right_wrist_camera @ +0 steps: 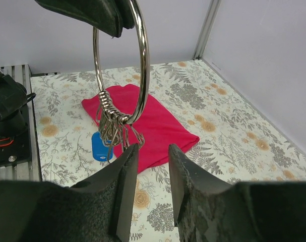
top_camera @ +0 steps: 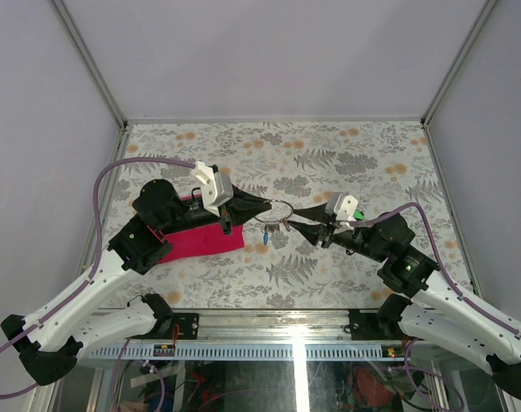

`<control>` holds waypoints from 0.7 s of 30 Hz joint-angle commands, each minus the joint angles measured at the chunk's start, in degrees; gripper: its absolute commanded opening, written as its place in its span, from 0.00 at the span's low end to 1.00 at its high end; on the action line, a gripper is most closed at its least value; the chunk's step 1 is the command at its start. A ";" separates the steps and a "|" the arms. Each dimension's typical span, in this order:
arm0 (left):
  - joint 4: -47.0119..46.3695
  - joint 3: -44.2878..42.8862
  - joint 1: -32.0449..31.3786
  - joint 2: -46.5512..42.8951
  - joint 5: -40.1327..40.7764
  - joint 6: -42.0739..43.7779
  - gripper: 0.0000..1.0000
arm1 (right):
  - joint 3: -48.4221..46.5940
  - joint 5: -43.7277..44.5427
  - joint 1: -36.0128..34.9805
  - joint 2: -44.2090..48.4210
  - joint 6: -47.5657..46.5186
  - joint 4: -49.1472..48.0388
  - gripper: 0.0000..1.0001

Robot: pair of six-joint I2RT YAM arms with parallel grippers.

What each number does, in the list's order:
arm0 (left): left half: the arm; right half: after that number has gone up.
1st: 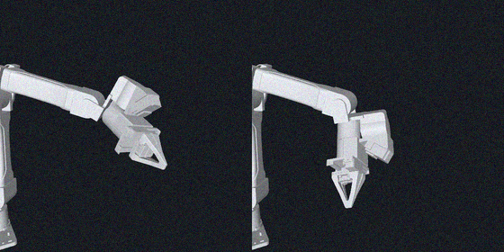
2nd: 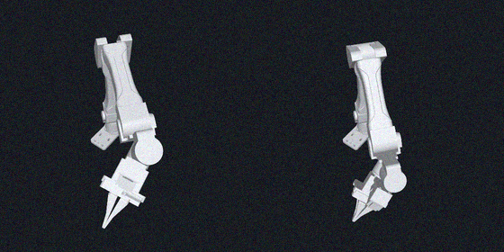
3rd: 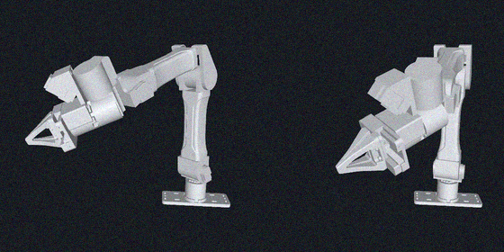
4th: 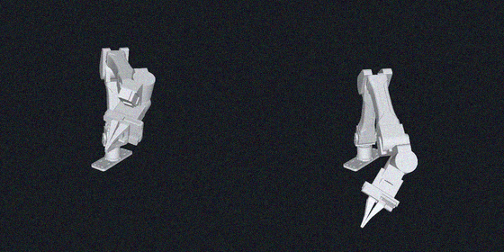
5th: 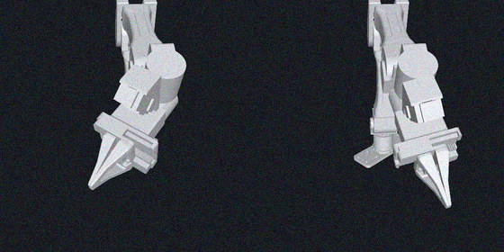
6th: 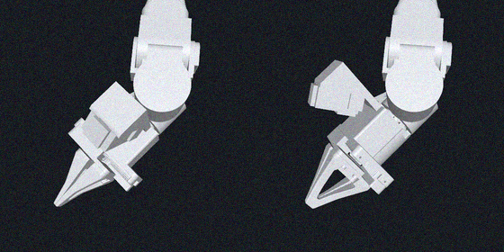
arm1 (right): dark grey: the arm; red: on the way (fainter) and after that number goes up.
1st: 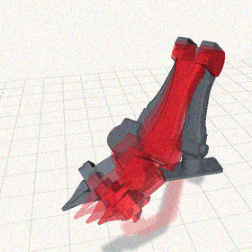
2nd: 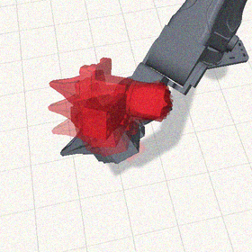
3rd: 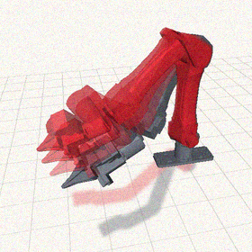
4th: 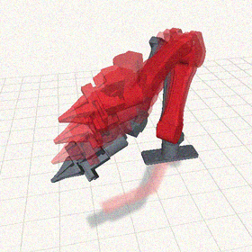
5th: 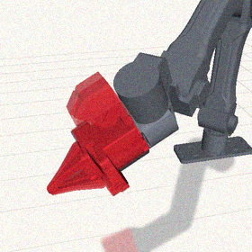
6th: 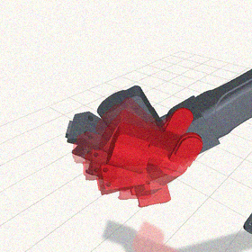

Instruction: Put the keys on the keyring

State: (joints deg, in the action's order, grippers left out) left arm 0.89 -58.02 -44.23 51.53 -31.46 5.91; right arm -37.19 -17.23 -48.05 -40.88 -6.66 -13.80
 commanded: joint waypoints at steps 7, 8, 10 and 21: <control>-5.27 0.00 0.10 -0.65 0.98 -0.71 0.00 | 0.80 -3.68 -0.11 0.09 0.02 -1.73 0.40; -5.28 0.01 0.11 -0.71 0.69 -0.74 0.00 | 0.80 -3.64 -0.11 0.06 0.12 -1.94 0.40; -5.27 0.08 0.04 -0.68 -0.02 -0.82 0.00 | 0.72 -3.39 -0.11 -0.31 0.23 -2.48 0.40; -5.36 0.36 0.06 -0.72 -0.81 -1.03 0.00 | 0.23 -2.11 -0.09 -3.51 1.16 -8.39 0.40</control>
State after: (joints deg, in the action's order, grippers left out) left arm 0.86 -57.60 -44.23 51.51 -31.99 5.56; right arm -36.73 -19.03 -48.05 -43.33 -6.33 -17.04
